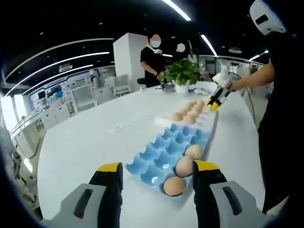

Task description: Place the egg into an empty slot of the egg tray after lifting it from the table, then release the egg inside the slot.

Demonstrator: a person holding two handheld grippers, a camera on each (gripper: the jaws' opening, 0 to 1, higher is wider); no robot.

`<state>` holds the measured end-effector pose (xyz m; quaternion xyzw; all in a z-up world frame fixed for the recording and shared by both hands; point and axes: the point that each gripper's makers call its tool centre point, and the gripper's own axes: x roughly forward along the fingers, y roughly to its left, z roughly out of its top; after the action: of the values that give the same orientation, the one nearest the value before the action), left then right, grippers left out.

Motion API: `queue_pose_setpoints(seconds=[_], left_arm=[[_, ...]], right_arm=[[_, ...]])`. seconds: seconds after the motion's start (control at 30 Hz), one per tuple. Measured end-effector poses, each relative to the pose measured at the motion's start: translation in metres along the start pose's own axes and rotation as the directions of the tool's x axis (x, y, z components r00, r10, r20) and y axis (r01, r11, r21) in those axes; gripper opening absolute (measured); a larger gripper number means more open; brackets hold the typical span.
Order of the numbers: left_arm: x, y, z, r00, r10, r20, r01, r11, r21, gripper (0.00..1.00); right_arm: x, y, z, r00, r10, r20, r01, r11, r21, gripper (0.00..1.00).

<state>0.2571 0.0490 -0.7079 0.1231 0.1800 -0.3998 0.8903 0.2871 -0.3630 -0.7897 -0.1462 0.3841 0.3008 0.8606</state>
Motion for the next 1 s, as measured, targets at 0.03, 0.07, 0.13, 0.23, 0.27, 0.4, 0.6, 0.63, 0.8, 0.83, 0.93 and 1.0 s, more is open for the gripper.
queue_pose_setpoints(seconds=[0.03, 0.07, 0.13, 0.23, 0.27, 0.4, 0.6, 0.63, 0.8, 0.83, 0.93, 1.0], left_arm=[[0.0, 0.0, 0.001, 1.0, 0.0, 0.002, 0.0, 1.0, 0.0, 0.59], [0.0, 0.0, 0.001, 1.0, -0.001, 0.003, 0.001, 1.0, -0.001, 0.59], [0.0, 0.0, 0.002, 1.0, 0.0, 0.002, 0.0, 1.0, 0.002, 0.59], [0.0, 0.001, 0.003, 1.0, 0.001, 0.005, -0.001, 1.0, 0.005, 0.59], [0.0, 0.001, 0.003, 1.0, 0.002, 0.006, -0.002, 1.0, 0.006, 0.59], [0.0, 0.001, 0.003, 1.0, 0.004, 0.005, -0.004, 1.0, 0.006, 0.58], [-0.002, 0.002, 0.001, 1.0, 0.007, -0.001, -0.007, 1.0, 0.002, 0.58], [-0.002, 0.002, 0.001, 1.0, 0.007, -0.001, -0.007, 1.0, 0.001, 0.58], [-0.001, 0.002, 0.001, 1.0, 0.006, -0.001, -0.006, 1.0, -0.002, 0.57], [-0.001, 0.002, 0.001, 1.0, 0.005, 0.0, -0.005, 1.0, -0.002, 0.57], [-0.001, 0.002, 0.002, 1.0, 0.005, 0.001, -0.005, 1.0, -0.001, 0.57], [-0.002, 0.002, 0.001, 1.0, 0.007, 0.0, -0.007, 1.0, -0.002, 0.57]], right_arm=[[0.0, 0.0, 0.0, 1.0, 0.008, -0.011, -0.008, 1.0, -0.004, 0.29], [0.001, 0.0, 0.0, 1.0, 0.013, -0.017, -0.013, 1.0, 0.001, 0.29], [0.002, 0.0, -0.001, 0.999, 0.029, -0.04, -0.029, 1.0, 0.009, 0.29], [0.003, 0.0, -0.001, 0.997, 0.034, -0.067, -0.034, 0.999, 0.006, 0.29], [0.003, 0.001, -0.001, 0.997, 0.033, -0.074, -0.033, 0.999, 0.006, 0.29], [0.004, -0.002, -0.002, 0.995, 0.016, -0.103, -0.011, 0.999, 0.045, 0.27], [0.002, -0.001, -0.002, 0.997, -0.007, -0.08, 0.011, 0.999, 0.047, 0.25], [0.001, -0.001, -0.001, 0.997, -0.016, -0.082, 0.017, 1.0, 0.018, 0.25], [-0.002, -0.001, 0.001, 0.996, -0.033, -0.077, 0.034, 0.999, 0.007, 0.25], [-0.003, -0.001, 0.001, 0.997, -0.036, -0.075, 0.036, 0.999, 0.007, 0.25], [-0.008, 0.0, 0.006, 0.998, -0.038, -0.06, 0.038, 0.999, 0.005, 0.25], [-0.012, 0.001, 0.01, 0.998, -0.042, -0.045, 0.042, 0.999, -0.007, 0.25]])
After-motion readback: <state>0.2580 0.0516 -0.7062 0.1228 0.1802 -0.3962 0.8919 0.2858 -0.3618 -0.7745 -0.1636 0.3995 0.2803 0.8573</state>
